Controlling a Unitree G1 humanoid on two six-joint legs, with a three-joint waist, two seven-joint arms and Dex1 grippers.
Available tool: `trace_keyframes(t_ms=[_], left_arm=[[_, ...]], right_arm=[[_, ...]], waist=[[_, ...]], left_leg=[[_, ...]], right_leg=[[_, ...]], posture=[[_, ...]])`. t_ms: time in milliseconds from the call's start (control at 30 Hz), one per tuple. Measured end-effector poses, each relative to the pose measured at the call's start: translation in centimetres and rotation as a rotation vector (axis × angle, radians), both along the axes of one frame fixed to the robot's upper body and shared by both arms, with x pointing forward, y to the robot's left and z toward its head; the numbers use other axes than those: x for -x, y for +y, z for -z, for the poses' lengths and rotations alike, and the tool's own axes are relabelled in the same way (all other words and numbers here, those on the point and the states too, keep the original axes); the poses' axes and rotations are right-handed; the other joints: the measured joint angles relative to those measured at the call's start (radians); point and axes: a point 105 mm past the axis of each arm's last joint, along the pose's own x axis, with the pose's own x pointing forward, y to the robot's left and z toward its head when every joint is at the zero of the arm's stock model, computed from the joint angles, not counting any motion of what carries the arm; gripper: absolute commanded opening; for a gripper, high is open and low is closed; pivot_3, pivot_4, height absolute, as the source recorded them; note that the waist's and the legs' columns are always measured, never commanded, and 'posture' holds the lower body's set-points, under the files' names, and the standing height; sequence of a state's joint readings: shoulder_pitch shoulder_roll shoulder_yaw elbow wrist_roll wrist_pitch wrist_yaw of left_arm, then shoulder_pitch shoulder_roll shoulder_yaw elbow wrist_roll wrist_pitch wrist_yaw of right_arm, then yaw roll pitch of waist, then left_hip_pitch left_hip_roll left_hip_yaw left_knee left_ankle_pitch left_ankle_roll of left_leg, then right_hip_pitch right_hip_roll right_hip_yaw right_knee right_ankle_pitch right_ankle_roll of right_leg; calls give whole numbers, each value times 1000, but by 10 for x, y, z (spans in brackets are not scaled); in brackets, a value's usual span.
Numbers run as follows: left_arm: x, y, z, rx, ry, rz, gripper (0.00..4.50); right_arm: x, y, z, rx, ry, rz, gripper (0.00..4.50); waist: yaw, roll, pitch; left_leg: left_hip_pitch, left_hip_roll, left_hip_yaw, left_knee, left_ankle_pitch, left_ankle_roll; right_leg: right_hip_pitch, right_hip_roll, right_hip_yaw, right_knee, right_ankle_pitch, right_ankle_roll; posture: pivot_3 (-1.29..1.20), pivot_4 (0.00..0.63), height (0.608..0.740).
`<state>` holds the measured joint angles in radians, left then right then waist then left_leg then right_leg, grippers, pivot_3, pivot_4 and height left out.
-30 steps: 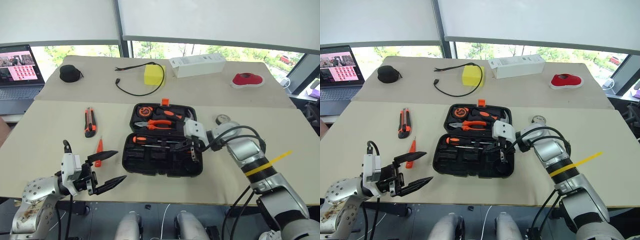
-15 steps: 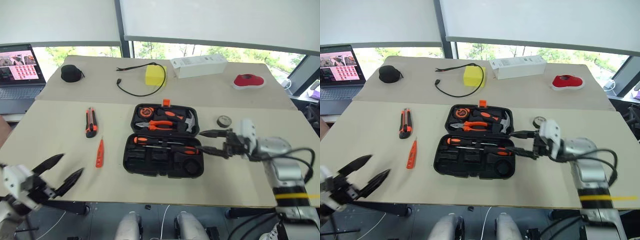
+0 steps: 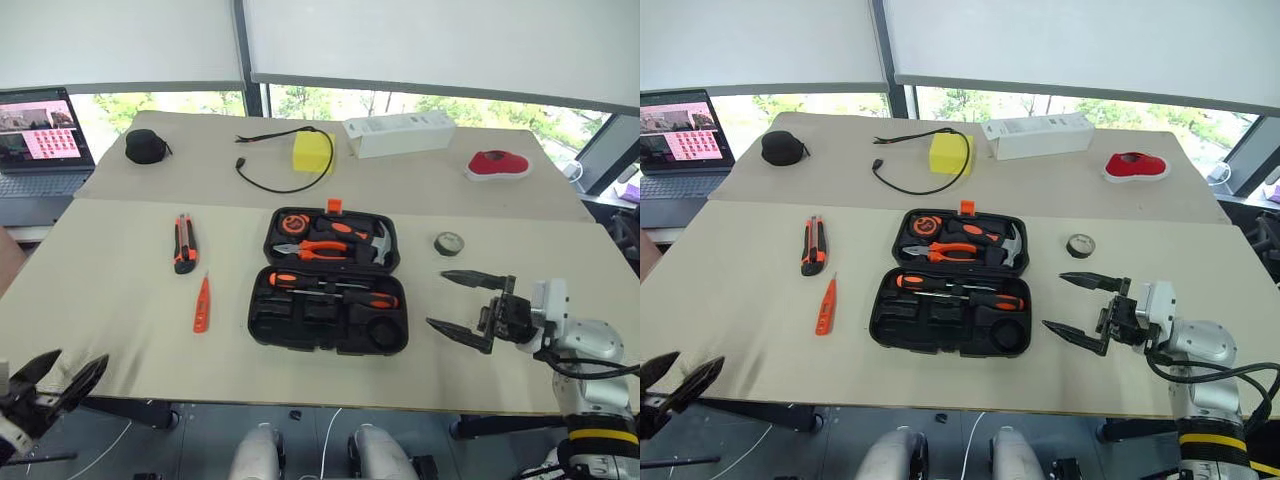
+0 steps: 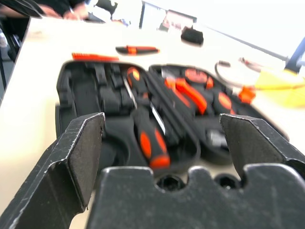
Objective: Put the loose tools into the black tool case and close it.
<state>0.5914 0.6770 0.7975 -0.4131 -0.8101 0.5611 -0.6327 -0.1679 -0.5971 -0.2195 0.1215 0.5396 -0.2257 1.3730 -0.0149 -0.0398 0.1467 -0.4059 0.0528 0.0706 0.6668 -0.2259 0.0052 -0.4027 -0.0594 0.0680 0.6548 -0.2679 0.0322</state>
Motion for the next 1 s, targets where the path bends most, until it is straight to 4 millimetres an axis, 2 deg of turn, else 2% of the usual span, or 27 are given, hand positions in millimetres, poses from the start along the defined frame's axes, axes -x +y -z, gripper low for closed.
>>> trace_keyframes(t_ms=[33, 67, 133, 233, 333, 500, 700, 733, 800, 867, 1000], left_arm=[[-8, -10, -2, 16, 37, 18, 4500], [-20, -28, -7, 24, 62, 62, 4500], [-35, -47, -13, 12, 75, 85, 4500], [-58, -53, -10, 15, 105, -37, 4500], [-71, -63, -1, 61, 127, -130, 4500], [-78, -99, 25, 82, 234, -109, 4500], [-84, -105, 28, 40, 251, -118, 4500], [-85, -106, 28, 35, 253, -118, 4089], [-85, -105, 30, 19, 255, -131, 3592], [-86, -104, 32, 11, 256, -144, 2758], [-88, -100, 35, 5, 249, -158, 1364]], right_arm=[[-1, 5, -5, -8, -6, -23, 4464], [-1, 14, -15, -15, -32, -68, 4464], [0, 27, -26, -11, -66, -123, 4464], [3, 40, -34, -19, -80, -188, 4464], [3, 47, -34, -31, -68, -212, 4464], [3, 51, -34, -30, -68, -231, 4464], [2, 51, -33, -31, -63, -228, 4464], [2, 51, -33, -31, -61, -227, 4500], [2, 50, -32, -32, -59, -225, 4500], [1, 49, -31, -30, -55, -221, 4500], [2, 46, -28, -23, -41, -211, 4500]], waist=[[0, 0, 0], [0, 1, 1], [0, 2, 1], [1, 1, 1], [1, 0, 2], [0, -1, 2], [1, -1, 3], [1, -1, 2], [3, -1, 2], [4, -1, 2], [7, -1, 2]], left_leg=[[0, 0, -1, 0, 0, 0], [0, 0, -1, 0, 0, 0], [1, -1, -2, 0, 0, 0], [1, -2, -4, -1, 0, 0], [0, -3, -5, -2, 0, -1], [-1, -3, -5, -2, 0, -1], [0, -4, -5, -2, 0, -1], [0, -5, -5, -2, 0, -1], [1, -5, -5, -2, 0, -1], [1, -5, -5, -2, 0, -1], [1, -5, -5, -2, 0, -1]], right_leg=[[0, 0, 0, 1, 0, 0], [0, 0, 1, 2, 0, 0], [0, 0, 1, 2, 0, 0], [1, 1, 1, 2, 1, 1], [0, -1, 1, 2, 1, 1], [0, 0, 1, 1, 1, 1], [1, 1, 1, 1, 1, 1], [1, 0, 1, 1, 1, 1], [1, 0, 1, 1, 1, 1], [2, 0, 1, 1, 1, 1], [3, 0, 1, 0, 1, 1]], posture=[[0, 150, 740], [0, 150, 740], [0, 150, 740], [0, 150, 740], [0, 150, 740], [0, 150, 740], [0, 150, 740], [0, 150, 740], [0, 150, 740], [0, 150, 740], [0, 150, 740]])
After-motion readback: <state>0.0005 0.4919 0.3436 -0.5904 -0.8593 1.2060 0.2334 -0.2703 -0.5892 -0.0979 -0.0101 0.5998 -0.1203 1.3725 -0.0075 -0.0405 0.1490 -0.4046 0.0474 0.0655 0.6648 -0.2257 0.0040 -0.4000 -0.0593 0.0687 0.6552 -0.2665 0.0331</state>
